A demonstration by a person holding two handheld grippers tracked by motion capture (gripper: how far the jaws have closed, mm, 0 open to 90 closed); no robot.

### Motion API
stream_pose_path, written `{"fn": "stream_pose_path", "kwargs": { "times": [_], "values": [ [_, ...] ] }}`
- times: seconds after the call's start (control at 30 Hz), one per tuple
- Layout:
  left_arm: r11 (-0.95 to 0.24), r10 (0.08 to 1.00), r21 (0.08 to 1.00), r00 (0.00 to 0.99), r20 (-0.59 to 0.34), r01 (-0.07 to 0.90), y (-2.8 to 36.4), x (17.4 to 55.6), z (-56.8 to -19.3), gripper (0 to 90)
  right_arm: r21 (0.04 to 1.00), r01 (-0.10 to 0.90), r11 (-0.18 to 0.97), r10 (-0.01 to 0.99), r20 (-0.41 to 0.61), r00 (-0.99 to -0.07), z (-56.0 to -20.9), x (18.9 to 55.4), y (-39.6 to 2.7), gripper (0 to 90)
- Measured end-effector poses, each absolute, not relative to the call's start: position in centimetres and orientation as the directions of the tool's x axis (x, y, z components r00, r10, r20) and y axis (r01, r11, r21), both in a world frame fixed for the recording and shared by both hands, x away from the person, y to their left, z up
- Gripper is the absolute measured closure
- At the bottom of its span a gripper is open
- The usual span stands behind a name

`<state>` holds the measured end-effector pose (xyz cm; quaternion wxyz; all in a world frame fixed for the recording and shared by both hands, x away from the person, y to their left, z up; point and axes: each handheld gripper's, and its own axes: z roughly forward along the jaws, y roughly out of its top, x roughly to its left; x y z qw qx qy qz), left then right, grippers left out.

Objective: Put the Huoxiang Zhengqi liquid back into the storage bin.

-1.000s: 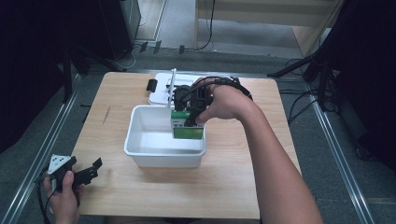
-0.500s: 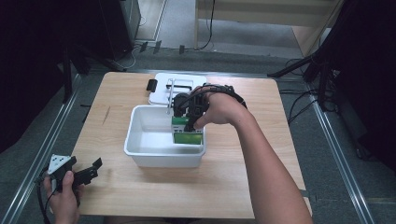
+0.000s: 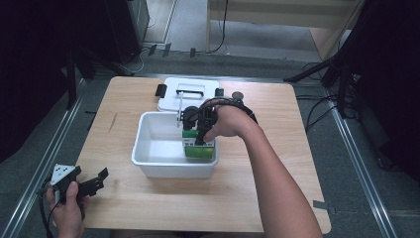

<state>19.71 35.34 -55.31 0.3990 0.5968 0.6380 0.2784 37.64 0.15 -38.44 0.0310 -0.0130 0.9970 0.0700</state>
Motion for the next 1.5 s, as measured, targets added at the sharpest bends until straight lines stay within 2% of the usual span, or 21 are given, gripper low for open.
{"fn": "stream_pose_path", "kwargs": {
  "times": [0.5,0.87,1.1,1.33,1.4,1.5],
  "values": [
    [0.132,0.984,0.831,0.03,-0.176,0.54,35.3,19.7,-55.3,1.5,0.141,0.001,0.99,0.006,-0.038,-0.999,-39.7,38.1,0.1,61.7],
    [0.129,0.984,0.83,0.031,-0.173,0.543,35.3,19.7,-55.3,1.5,0.182,0.108,0.977,0.11,-0.003,-0.994,-38.0,37.9,-0.7,40.0],
    [0.128,0.984,0.828,0.032,-0.173,0.545,35.3,19.8,-55.3,1.5,0.2,0.14,0.97,0.144,-0.005,-0.99,-36.6,37.5,-1.9,32.3],
    [0.124,0.985,0.829,0.033,-0.169,0.546,35.3,19.8,-55.3,1.5,0.254,0.159,0.954,0.175,-0.041,-0.984,-34.8,36.9,-4.2,29.5],
    [0.124,0.985,0.828,0.032,-0.168,0.546,35.3,19.8,-55.3,1.5,0.256,0.18,0.95,0.199,-0.049,-0.979,-34.5,36.8,-4.7,28.2],
    [0.125,0.985,0.828,0.034,-0.172,0.547,35.3,19.8,-55.3,1.5,0.259,0.257,0.931,0.29,-0.097,-0.952,-33.8,36.4,-5.6,26.6]
  ]
}}
